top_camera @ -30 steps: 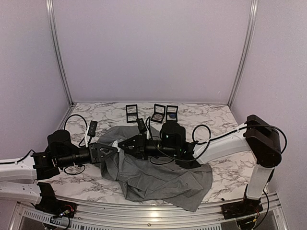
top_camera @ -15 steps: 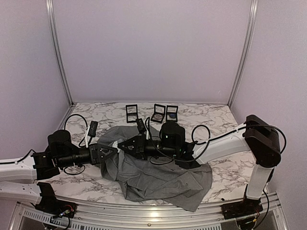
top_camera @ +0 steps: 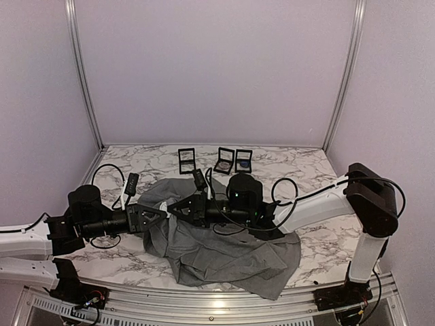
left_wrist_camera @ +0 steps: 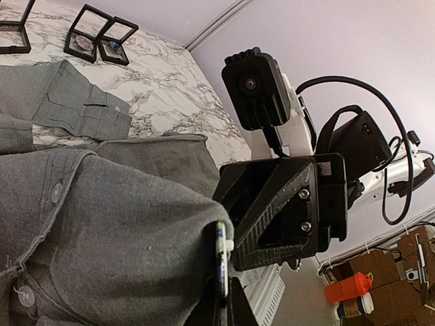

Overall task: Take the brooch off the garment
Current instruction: Open the brooch with the flattened clothing.

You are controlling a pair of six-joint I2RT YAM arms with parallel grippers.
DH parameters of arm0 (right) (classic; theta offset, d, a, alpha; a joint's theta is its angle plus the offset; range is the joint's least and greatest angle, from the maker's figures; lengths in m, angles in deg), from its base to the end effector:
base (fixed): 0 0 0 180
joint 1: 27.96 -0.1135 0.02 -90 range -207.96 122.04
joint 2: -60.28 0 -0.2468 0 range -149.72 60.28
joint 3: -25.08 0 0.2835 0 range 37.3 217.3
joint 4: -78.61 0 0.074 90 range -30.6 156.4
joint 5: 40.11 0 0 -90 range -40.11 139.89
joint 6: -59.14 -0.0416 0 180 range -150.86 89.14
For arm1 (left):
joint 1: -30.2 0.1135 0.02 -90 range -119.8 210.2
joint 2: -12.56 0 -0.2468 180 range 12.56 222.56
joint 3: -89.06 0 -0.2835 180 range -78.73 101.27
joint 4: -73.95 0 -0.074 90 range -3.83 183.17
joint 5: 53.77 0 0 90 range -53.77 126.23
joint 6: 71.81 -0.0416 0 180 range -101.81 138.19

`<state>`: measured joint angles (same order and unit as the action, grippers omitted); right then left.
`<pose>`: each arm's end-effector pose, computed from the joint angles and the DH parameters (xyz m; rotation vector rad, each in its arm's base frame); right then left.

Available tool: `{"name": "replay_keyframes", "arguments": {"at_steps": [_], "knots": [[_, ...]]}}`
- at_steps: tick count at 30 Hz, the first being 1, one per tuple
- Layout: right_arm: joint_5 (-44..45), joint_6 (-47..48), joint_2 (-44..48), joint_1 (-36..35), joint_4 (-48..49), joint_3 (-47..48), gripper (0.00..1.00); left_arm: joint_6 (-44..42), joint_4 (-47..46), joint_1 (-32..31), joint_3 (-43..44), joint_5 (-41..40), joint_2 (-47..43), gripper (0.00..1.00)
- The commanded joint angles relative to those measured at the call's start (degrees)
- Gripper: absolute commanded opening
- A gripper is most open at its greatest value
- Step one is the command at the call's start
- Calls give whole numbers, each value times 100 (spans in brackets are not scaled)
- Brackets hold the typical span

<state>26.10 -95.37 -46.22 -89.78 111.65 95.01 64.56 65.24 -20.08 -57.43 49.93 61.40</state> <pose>0.1881 0.3866 0.1743 -0.3538 2.0360 1.8935 0.1488 -0.1945 0.2112 0.2680 1.8919 -1.4157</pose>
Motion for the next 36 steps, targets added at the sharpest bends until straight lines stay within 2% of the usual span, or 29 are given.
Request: {"name": "replay_keyframes", "arguments": {"at_steps": [1,23,29,36], "knots": [[-226,149,-20,-75,-244,-89,19,86,-582,48,32,136,-65,0],[-391,586,173,-57,-493,-120,21,309,-513,203,-18,240,54,0],[-390,842,327,-20,-747,-92,26,304,-256,249,76,262,159,0],[-221,1480,740,122,-1438,-78,39,97,342,323,333,305,184,0]]}}
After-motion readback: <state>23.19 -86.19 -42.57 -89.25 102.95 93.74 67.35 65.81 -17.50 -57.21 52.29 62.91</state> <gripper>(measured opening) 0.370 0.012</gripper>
